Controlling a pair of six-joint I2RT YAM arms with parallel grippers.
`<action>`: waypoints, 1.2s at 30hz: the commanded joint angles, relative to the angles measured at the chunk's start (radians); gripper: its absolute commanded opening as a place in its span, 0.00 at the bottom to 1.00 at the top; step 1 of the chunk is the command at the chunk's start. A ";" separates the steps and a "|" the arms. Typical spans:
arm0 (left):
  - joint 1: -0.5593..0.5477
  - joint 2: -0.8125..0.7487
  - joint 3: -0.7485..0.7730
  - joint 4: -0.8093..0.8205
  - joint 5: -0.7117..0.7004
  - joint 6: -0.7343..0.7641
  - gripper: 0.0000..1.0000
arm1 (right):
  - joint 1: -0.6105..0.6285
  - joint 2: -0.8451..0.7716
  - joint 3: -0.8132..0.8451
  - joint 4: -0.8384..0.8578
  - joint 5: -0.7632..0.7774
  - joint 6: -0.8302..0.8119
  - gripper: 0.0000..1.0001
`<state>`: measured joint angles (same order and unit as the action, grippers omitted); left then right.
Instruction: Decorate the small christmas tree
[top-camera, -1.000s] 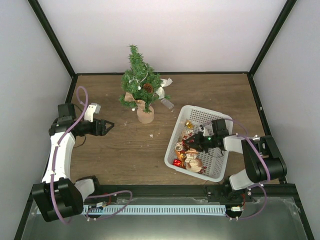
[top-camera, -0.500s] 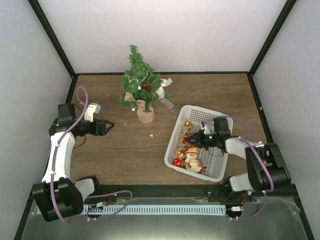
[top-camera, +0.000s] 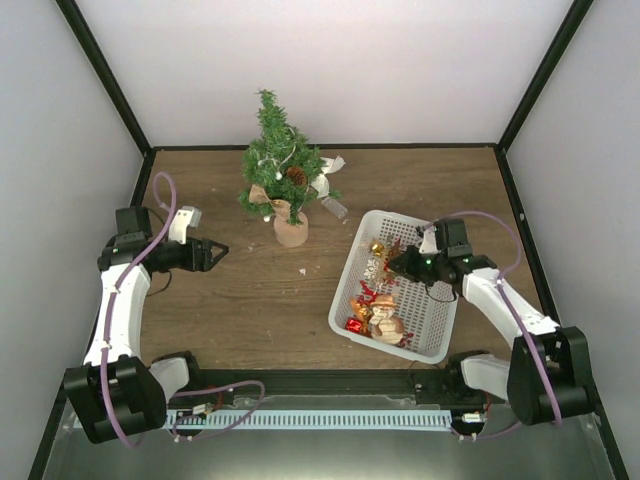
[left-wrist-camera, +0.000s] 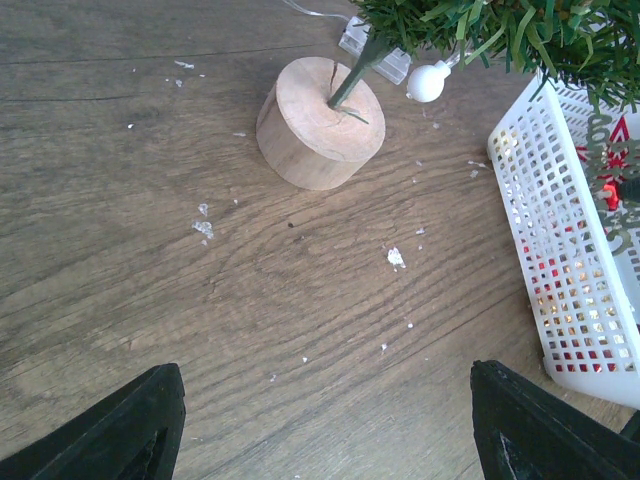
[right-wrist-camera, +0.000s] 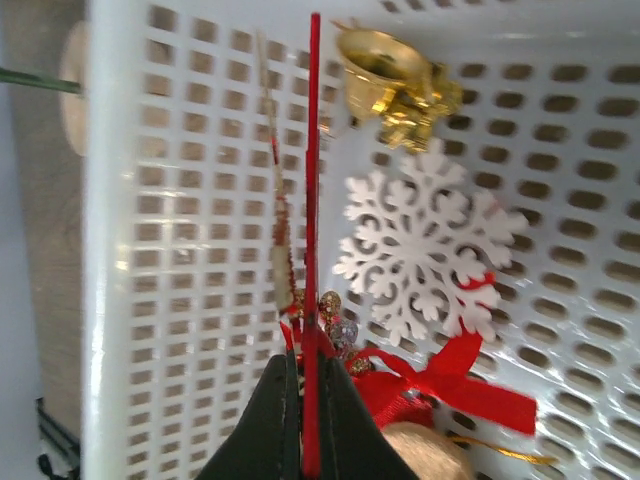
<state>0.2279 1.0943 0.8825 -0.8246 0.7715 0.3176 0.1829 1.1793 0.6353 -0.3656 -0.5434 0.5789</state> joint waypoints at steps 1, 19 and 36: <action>-0.005 -0.002 0.019 -0.006 0.027 0.008 0.79 | 0.013 0.007 0.066 -0.157 0.124 -0.056 0.01; -0.013 0.004 0.018 -0.005 0.060 0.017 0.79 | 0.080 0.224 0.191 -0.238 0.204 -0.050 0.19; -0.013 -0.005 0.013 0.005 0.060 0.011 0.79 | 0.081 0.270 0.175 -0.165 0.160 -0.010 0.22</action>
<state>0.2195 1.1023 0.8825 -0.8280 0.8158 0.3180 0.2569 1.4242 0.7902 -0.5522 -0.3801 0.5526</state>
